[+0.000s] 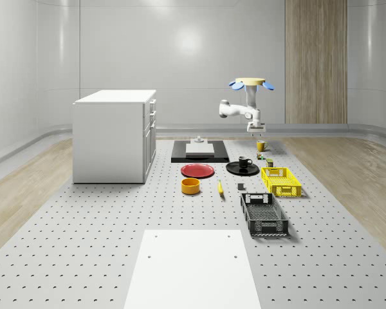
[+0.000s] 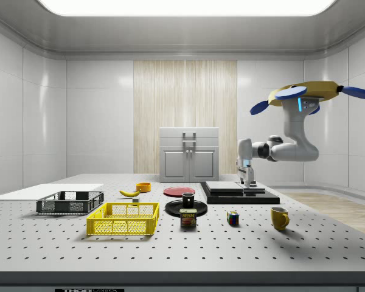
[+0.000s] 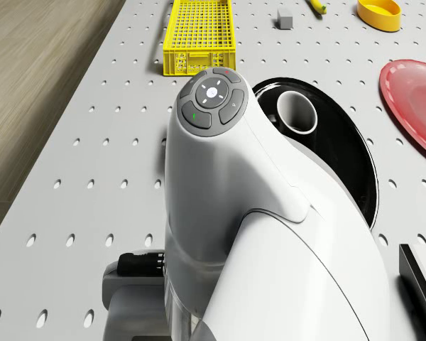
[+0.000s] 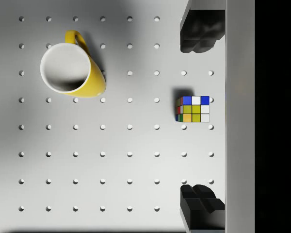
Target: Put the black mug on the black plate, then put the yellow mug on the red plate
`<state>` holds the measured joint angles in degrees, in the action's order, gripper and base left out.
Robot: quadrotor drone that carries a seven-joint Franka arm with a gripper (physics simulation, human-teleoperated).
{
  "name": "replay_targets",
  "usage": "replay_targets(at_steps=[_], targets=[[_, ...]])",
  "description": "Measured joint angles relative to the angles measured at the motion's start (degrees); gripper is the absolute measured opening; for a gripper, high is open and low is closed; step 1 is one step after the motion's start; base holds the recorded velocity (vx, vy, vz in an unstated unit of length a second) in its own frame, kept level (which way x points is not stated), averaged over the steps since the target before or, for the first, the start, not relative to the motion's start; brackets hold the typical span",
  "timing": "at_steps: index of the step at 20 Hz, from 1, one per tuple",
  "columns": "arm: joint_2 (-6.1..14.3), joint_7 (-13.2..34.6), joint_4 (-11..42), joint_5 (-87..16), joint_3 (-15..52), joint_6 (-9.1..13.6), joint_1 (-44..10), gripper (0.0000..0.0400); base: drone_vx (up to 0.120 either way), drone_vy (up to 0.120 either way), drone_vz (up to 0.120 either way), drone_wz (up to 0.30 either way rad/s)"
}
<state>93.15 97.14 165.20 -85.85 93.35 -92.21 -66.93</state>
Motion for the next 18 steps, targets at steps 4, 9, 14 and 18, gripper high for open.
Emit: replay_targets(at_steps=[4, 9, 14, 18], targets=[[0.0, 0.0, 0.0, 0.0, 0.0, 0.0, 0.0, 0.04, -0.12, 0.0, 0.0, 0.0], [0.0, 0.0, 0.0, 0.0, 0.0, 0.0, 0.0, 0.04, -0.12, 0.0, -0.056, 0.0], [0.0, 0.0, 0.0, 0.0, 0.0, 0.0, 0.0, 0.04, -0.12, 0.0, -0.072, 0.0], [0.0, 0.0, 0.0, 0.0, 0.0, 0.0, 0.0, 0.04, -0.12, 0.0, 0.0, 0.0]])
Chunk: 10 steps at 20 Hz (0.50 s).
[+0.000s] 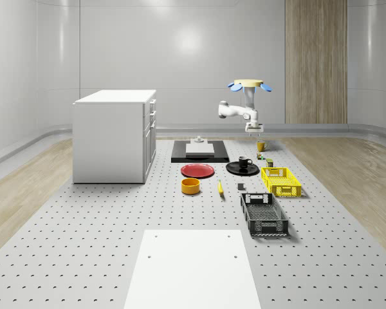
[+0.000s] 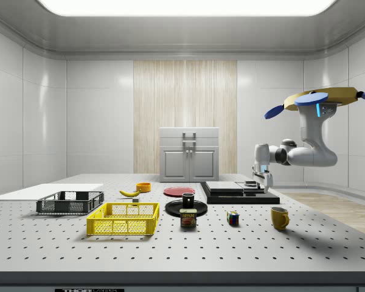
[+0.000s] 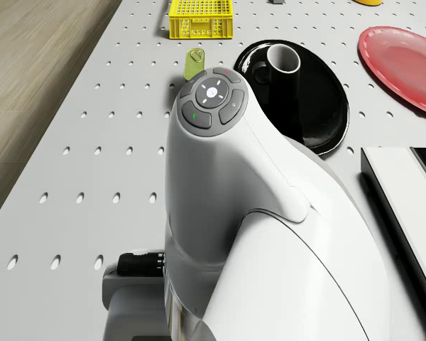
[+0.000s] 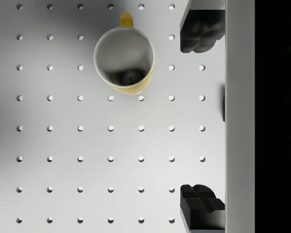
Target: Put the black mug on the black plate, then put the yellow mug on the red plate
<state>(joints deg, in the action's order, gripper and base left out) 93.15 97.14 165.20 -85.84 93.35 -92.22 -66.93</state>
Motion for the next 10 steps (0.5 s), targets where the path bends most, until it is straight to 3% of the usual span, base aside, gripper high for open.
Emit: replay_targets(at_steps=[2, 7, 8, 10], targets=[[0.0, 0.0, 0.0, 0.0, 0.0, 0.0, 0.0, 0.04, -0.1, 0.04, 0.0, 0.0], [0.0, 0.0, 0.0, 0.0, 0.0, 0.0, 0.0, 0.04, -0.008, 0.12, 0.0, 0.0], [0.0, 0.0, 0.0, 0.0, 0.0, 0.0, 0.0, 0.04, -0.12, 0.12, 0.0, 0.0], [0.0, 0.0, 0.0, 0.0, 0.0, 0.0, 0.0, 0.04, -0.12, 0.0, 0.0, 0.0]])
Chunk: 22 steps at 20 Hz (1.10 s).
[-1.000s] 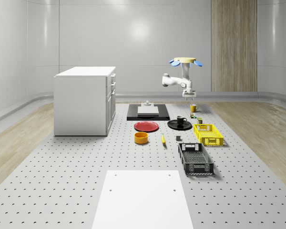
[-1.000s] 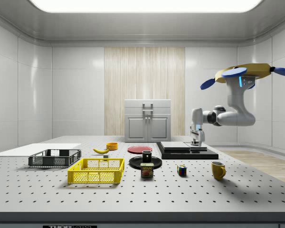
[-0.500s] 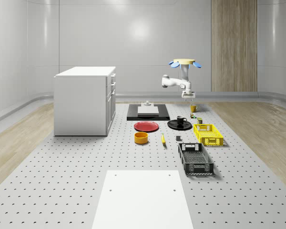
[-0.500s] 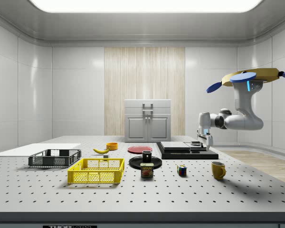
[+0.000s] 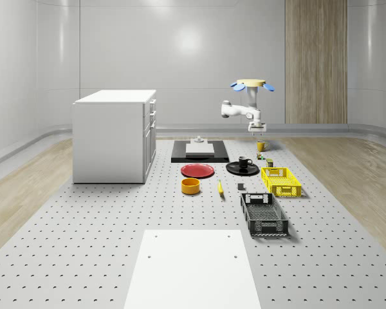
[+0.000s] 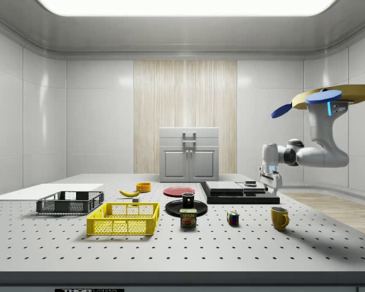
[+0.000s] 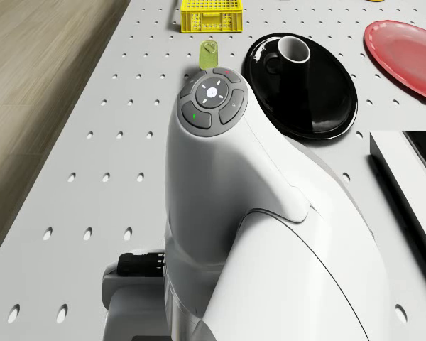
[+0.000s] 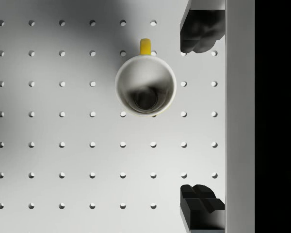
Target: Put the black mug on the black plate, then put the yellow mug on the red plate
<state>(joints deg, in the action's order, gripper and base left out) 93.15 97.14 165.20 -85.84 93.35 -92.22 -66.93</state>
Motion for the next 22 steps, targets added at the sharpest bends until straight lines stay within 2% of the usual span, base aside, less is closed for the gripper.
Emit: replay_targets(at_steps=[5, 14, 22], targets=[[0.0, 0.0, 0.0, 0.0, 0.0, 0.0, 0.0, 0.04, -0.112, 0.0, -0.016, 0.0], [0.0, 0.0, 0.0, 0.0, 0.0, 0.0, 0.0, 0.04, 0.0, 0.0, -0.12, 0.0], [0.1, 0.2, 0.0, -4.5, -4.7, -1.3, -0.2, 0.04, 0.0, 0.0, -0.005, 0.0]])
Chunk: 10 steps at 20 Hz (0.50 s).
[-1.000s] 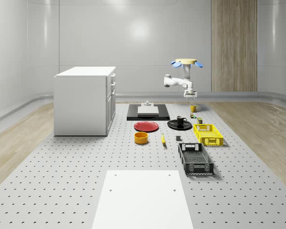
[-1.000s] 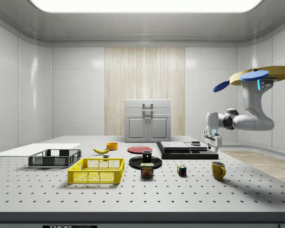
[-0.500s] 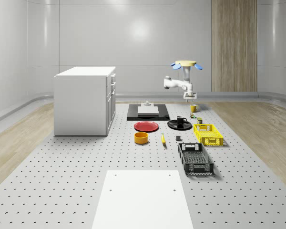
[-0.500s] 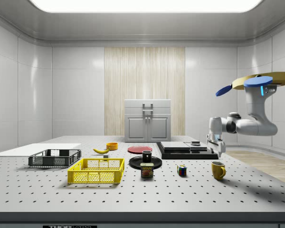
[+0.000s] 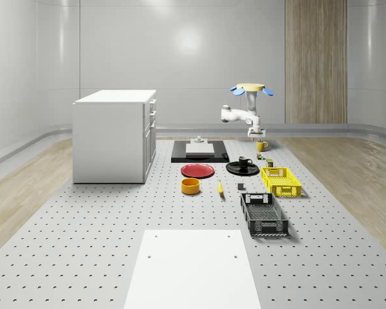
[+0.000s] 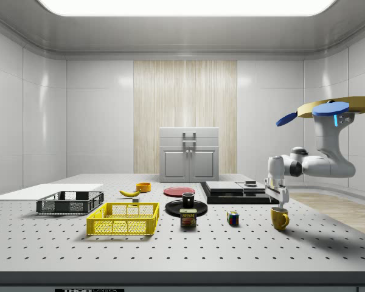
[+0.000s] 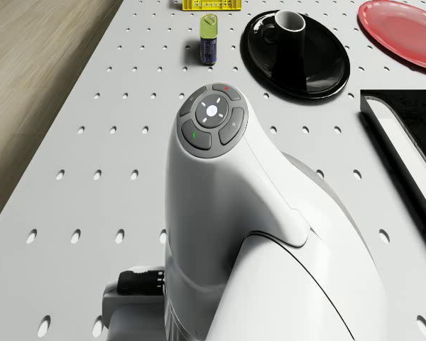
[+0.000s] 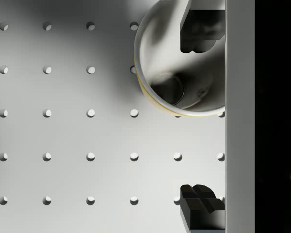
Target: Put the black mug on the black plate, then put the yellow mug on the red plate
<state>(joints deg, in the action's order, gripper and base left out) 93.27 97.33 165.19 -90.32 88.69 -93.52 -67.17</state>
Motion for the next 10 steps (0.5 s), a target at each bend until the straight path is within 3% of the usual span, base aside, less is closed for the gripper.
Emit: replay_targets(at_steps=[10], targets=[[-0.3, 2.0, -0.3, -2.5, -2.5, -0.4, -2.3, 0.04, 0.0, 0.0, 0.0, 0.0]])
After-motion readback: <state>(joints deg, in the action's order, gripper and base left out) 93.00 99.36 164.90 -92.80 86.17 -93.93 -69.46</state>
